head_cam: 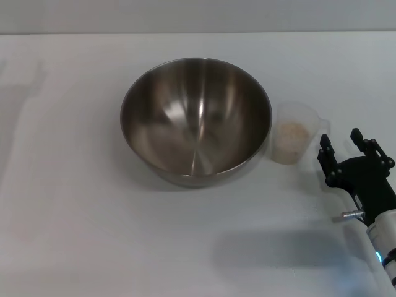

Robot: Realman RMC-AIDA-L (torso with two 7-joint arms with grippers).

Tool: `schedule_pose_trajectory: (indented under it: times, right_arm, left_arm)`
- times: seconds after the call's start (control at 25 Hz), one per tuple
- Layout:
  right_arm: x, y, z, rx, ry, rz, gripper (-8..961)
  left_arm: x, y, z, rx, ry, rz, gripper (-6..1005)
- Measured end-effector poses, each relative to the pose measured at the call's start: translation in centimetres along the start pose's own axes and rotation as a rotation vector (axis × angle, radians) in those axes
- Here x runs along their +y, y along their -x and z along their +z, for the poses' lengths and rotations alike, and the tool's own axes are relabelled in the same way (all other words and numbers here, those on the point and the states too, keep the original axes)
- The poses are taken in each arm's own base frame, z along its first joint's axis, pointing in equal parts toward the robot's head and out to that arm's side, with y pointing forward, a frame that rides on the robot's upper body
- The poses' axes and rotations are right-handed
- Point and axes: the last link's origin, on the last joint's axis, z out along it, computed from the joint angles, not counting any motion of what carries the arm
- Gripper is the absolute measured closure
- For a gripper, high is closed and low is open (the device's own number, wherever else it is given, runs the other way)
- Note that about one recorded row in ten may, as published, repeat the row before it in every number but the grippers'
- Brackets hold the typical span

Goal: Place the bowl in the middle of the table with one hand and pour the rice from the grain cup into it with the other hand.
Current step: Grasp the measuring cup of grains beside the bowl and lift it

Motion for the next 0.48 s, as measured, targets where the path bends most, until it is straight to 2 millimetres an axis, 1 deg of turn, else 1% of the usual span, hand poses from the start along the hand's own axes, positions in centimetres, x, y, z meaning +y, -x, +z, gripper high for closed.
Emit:
schedule_pose_trajectory:
  times: [0.48]
  right_arm:
    - [-0.20, 0.42, 1.07, -0.011, 0.007, -0.016, 400]
  left_arm:
    - [-0.16, -0.12, 0.02, 0.005, -0.006, 0.002, 180]
